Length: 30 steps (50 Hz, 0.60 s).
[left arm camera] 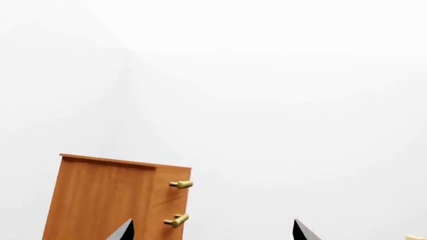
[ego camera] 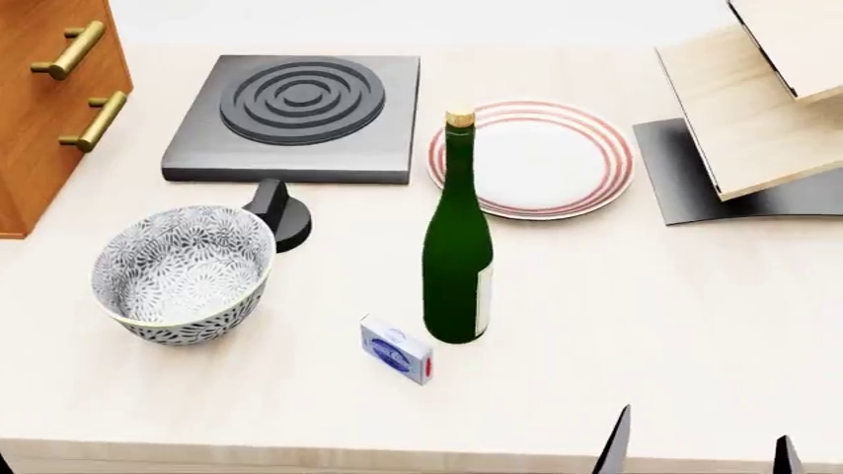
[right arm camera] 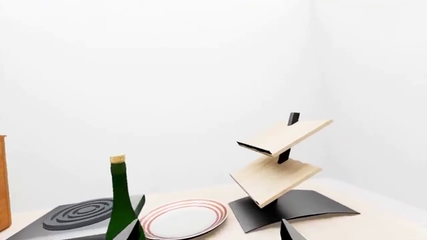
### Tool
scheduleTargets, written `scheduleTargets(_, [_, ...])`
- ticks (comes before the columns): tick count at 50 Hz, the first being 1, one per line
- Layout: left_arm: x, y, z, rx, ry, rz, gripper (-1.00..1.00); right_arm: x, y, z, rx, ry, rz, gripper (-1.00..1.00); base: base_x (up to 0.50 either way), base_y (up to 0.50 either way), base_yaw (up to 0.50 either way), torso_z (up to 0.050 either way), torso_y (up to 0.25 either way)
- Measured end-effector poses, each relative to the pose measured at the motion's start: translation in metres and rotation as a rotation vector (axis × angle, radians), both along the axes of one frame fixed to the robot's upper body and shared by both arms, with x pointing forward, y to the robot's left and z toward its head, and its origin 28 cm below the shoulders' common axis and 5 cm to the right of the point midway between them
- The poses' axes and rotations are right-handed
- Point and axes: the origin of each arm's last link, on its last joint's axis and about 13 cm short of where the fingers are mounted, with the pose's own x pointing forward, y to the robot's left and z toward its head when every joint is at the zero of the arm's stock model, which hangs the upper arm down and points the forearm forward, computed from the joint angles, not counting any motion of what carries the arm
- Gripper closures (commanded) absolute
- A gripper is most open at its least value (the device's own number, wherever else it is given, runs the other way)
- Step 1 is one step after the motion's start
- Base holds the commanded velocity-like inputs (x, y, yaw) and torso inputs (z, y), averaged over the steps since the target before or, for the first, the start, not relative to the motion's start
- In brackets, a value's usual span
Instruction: Pick up the akita bowl and put it on the plate.
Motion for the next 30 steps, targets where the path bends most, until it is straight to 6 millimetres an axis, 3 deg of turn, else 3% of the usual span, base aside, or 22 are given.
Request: scheduleTargets(30, [-0.0008, 0.0016, 0.0009, -0.024, -0.016, 0.008, -1.00, 0.0013, 0.0004, -0.0023, 0.013, 0.005, 0.011, -1.00, 0.00, -0.22, 0.00, 0.000, 0.000])
